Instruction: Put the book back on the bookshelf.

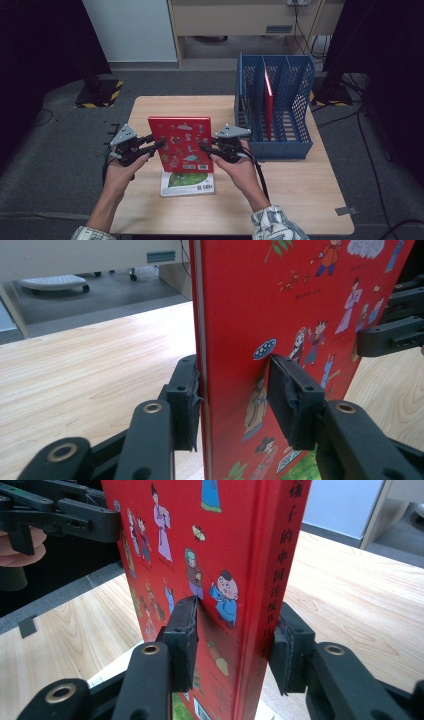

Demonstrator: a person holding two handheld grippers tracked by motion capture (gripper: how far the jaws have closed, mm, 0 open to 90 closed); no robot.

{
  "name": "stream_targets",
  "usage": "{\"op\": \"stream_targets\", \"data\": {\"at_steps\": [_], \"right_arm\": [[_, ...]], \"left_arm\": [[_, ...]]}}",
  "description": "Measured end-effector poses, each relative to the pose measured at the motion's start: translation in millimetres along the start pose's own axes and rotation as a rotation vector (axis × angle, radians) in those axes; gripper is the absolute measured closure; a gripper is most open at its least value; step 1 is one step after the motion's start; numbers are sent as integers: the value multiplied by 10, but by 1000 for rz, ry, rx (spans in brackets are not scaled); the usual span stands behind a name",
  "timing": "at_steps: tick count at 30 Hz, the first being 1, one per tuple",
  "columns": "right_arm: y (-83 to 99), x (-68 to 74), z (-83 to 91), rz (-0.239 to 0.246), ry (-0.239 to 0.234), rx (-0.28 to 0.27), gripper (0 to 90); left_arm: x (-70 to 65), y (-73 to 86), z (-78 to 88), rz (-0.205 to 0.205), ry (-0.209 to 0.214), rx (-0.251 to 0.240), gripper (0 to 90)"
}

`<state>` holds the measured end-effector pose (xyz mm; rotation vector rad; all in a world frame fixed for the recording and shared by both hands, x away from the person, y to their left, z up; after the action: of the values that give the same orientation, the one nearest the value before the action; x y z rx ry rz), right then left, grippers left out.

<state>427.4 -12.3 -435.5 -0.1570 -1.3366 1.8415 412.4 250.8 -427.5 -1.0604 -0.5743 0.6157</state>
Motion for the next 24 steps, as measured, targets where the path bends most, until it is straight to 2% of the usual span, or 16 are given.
{"op": "stream_targets", "data": {"at_steps": [3, 9, 17, 21, 24], "right_arm": [[14, 26, 26, 8, -11, -2, 603], [30, 79, 89, 35, -36, -6, 612], [0, 155, 120, 47, -51, -14, 604], [-19, 173, 127, 54, -52, -16, 603], [-38, 180, 129, 57, -54, -18, 603]], "left_arm": [[-46, -3, -3, -24, -16, 13, 522], [-119, -5, -1, -31, -22, 22, 458], [-175, 61, -25, -16, -13, 32, 390], [-176, 100, -34, -7, -18, 31, 367], [-178, 138, -37, -6, -38, 35, 353]]}}
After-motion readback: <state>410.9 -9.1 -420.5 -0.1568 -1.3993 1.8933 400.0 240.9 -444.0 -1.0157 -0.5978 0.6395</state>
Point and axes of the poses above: each handheld gripper's, and its own axes: z roughly backward along the jaws, y roughly out of its underside, x roughly to its left, the point moved 4 cm from there along -z, roughly forward along the jaws, and after that the axes turned 15 degrees about -z, right-handed, at the moved point
